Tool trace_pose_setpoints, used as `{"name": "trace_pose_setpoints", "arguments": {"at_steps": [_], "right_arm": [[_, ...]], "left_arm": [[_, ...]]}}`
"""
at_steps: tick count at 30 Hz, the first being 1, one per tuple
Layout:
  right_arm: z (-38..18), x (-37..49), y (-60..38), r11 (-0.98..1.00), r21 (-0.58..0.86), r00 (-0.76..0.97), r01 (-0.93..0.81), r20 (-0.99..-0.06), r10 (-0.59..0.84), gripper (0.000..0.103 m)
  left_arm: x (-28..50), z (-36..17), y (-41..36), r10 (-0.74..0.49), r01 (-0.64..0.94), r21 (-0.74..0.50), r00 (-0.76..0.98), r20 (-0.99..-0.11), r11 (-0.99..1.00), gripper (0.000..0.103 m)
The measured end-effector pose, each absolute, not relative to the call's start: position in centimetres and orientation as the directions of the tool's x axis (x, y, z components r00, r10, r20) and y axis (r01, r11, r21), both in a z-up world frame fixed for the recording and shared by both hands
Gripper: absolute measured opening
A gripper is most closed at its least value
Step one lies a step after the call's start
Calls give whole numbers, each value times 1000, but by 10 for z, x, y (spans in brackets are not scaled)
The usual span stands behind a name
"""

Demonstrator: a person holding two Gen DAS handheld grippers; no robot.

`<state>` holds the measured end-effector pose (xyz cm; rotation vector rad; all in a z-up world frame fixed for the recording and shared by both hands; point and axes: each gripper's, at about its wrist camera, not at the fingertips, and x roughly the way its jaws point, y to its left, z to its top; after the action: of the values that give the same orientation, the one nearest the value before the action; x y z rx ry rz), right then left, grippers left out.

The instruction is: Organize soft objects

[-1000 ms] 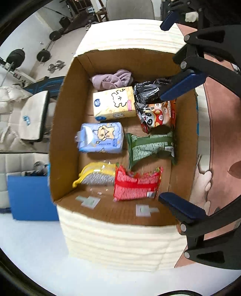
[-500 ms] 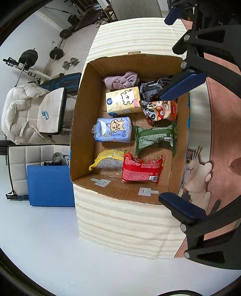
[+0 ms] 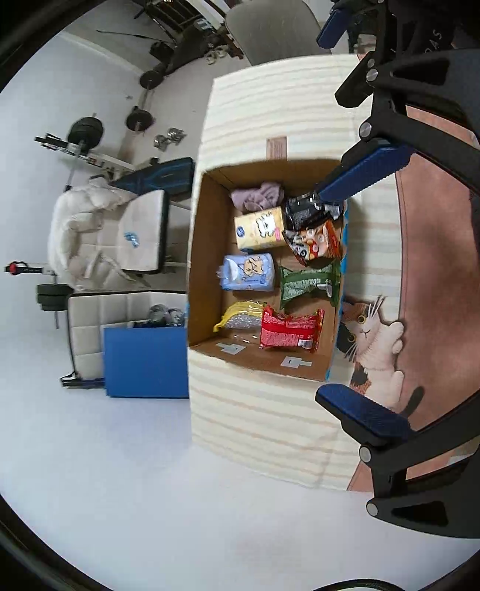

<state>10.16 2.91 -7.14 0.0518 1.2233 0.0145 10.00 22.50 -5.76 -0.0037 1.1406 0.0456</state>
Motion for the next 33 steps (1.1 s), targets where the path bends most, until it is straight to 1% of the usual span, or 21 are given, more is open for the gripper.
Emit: {"name": "trace_pose_setpoints", "arguments": {"at_steps": [1, 3, 6, 8, 14, 17, 22, 25, 33], "right_arm": [[-71, 102, 29, 999, 48, 341, 17, -939, 39, 103], [-42, 80, 26, 998, 58, 378, 7, -925, 51, 103], [-26, 69, 25, 998, 69, 395, 1, -917, 63, 103], [1, 48, 26, 998, 70, 433, -10, -899, 67, 103], [28, 22, 23, 998, 53, 467, -16, -883, 54, 103], [37, 15, 21, 999, 50, 477, -19, -877, 53, 103], [49, 5, 19, 999, 47, 499, -21, -865, 51, 103], [53, 5, 19, 1000, 21, 522, -11, -852, 24, 103], [57, 9, 14, 999, -21, 560, 27, -828, -32, 103]], "left_arm": [[92, -48, 223, 31, -39, 16, 430, -902, 999, 102], [81, -35, 221, 32, -40, 16, 443, -896, 999, 102], [64, -19, 217, 25, -37, 9, 457, -889, 999, 102], [56, -12, 216, 23, -33, 9, 458, -889, 999, 102], [36, 12, 217, 31, -41, 13, 484, -875, 999, 102], [26, 20, 218, 17, -45, -6, 492, -870, 999, 102], [18, 32, 215, 40, -39, 23, 518, -855, 999, 102], [17, 37, 216, 50, -49, 28, 541, -840, 998, 102], [20, 32, 215, 52, -42, 35, 557, -829, 999, 102]]}}
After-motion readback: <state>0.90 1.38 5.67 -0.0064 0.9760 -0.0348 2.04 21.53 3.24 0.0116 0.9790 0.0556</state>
